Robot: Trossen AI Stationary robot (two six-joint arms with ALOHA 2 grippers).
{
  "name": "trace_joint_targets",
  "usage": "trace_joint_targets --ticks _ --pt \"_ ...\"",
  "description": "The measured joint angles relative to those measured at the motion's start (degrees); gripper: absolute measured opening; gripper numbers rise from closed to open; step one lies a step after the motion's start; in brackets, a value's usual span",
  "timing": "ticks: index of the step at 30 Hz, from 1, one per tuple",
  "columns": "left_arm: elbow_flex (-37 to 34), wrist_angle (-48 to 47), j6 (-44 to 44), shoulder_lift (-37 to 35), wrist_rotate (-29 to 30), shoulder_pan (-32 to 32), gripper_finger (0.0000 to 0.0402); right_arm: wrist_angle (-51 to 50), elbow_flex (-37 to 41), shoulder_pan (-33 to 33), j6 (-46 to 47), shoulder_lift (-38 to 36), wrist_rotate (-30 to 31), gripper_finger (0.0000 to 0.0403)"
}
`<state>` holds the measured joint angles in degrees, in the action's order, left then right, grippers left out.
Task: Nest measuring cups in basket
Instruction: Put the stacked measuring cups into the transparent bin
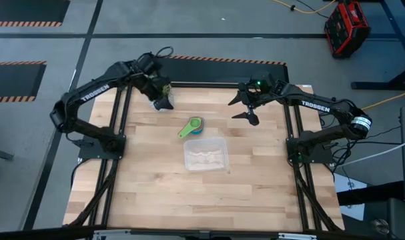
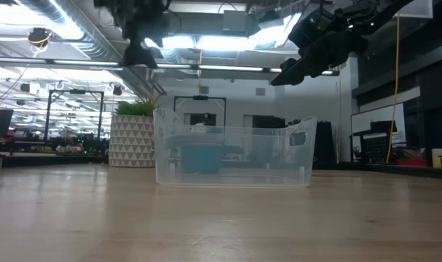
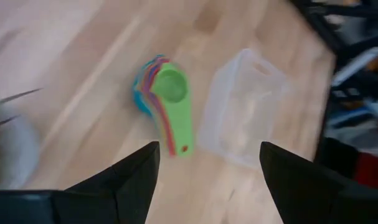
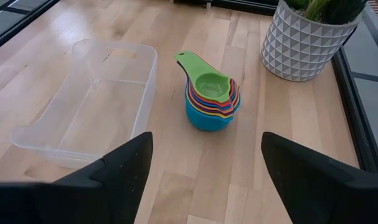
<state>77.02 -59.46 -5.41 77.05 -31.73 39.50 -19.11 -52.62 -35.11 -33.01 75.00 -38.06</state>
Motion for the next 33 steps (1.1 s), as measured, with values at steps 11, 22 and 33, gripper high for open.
trace_joint_targets --ticks 11,22,33 --pt "-22.0 26.8 -8.6 0.1 -7.5 -0.3 0.0270 0.0 0.0 0.0 0.0 0.0 0.0 0.0305" --pt "-35.9 49.7 -24.3 0.1 -1.2 -8.2 0.0270 0.0 0.0 0.0 -0.1 0.0 0.0 0.0305" --pt "-42.9 59.0 -30.5 0.1 6.6 -11.0 0.0270 0.0 0.0 0.0 -0.2 0.0 0.0 0.0305"
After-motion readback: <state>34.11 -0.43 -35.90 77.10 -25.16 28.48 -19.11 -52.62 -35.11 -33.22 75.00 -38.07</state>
